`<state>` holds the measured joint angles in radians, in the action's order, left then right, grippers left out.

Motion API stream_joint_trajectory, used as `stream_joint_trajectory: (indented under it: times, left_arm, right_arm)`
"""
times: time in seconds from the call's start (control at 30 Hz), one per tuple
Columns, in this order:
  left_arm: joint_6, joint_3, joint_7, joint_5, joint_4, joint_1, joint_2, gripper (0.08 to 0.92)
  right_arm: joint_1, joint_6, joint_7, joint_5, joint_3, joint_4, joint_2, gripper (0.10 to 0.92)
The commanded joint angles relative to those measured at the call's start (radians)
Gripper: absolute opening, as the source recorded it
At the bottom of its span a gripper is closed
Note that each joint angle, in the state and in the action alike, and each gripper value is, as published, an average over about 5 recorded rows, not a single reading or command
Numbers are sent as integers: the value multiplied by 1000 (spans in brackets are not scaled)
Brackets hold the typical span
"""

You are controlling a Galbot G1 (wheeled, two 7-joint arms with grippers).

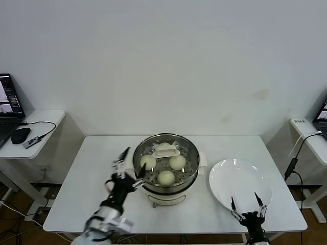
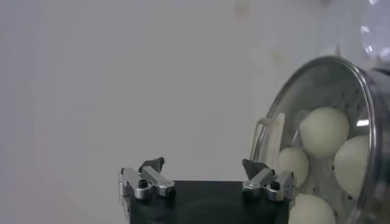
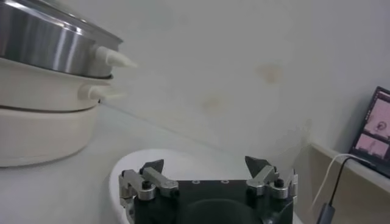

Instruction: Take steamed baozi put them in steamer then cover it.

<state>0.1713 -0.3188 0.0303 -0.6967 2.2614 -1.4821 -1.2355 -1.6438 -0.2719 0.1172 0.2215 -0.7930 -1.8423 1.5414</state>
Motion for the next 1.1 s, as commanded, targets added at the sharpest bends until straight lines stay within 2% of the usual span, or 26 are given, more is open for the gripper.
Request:
stream_joint_trajectory:
  times: [0.03, 0.27, 0.4, 1.1]
  left_arm:
    - [-275, -271, -253, 964, 24, -397, -11, 823]
    - [-432, -258, -231, 942, -79, -460, -53, 823]
    - [-447, -267, -215, 937, -104, -460, -72, 823]
    - [-447, -260, -199, 893, -139, -453, -112, 823]
  right_arm:
    - [-105, 53, 10, -134, 57, -56, -138, 823]
    - [-219, 165, -11, -302, 87, -183, -233, 823]
    - [-248, 182, -5, -348, 121, -221, -250, 823]
    - [-242, 227, -8, -317, 205, -244, -237, 823]
